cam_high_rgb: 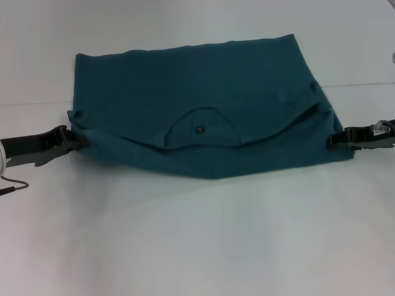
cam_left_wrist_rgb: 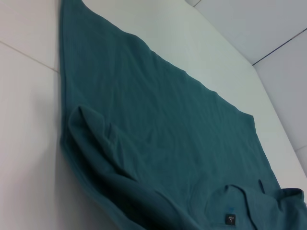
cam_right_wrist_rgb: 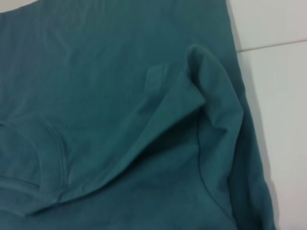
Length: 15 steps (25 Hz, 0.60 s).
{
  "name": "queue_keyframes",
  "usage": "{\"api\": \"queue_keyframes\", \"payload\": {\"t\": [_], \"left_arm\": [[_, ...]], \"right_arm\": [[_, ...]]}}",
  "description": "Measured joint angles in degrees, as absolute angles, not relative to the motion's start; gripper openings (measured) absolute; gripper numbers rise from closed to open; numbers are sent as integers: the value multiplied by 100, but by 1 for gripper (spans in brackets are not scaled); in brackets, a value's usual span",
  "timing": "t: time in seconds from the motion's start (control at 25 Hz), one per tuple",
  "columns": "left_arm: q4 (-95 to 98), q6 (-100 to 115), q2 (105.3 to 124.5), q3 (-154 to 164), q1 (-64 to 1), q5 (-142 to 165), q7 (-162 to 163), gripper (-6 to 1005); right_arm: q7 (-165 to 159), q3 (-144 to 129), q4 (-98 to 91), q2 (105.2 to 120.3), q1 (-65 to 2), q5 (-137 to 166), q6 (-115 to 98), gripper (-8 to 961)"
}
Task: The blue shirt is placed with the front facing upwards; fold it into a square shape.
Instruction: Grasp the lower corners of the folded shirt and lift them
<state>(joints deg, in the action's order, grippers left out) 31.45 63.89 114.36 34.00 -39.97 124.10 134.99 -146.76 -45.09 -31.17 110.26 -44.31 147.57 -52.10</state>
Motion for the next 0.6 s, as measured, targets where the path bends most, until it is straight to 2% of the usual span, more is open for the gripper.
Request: {"api": "queue_keyframes", "payload": {"t": [0.6], "left_arm": [[3125, 6389, 11434, 3402, -4008, 12410, 13500, 1]], "right_arm": [[-14689, -4737, -2888, 11089, -4497, 14757, -4847, 548]]}}
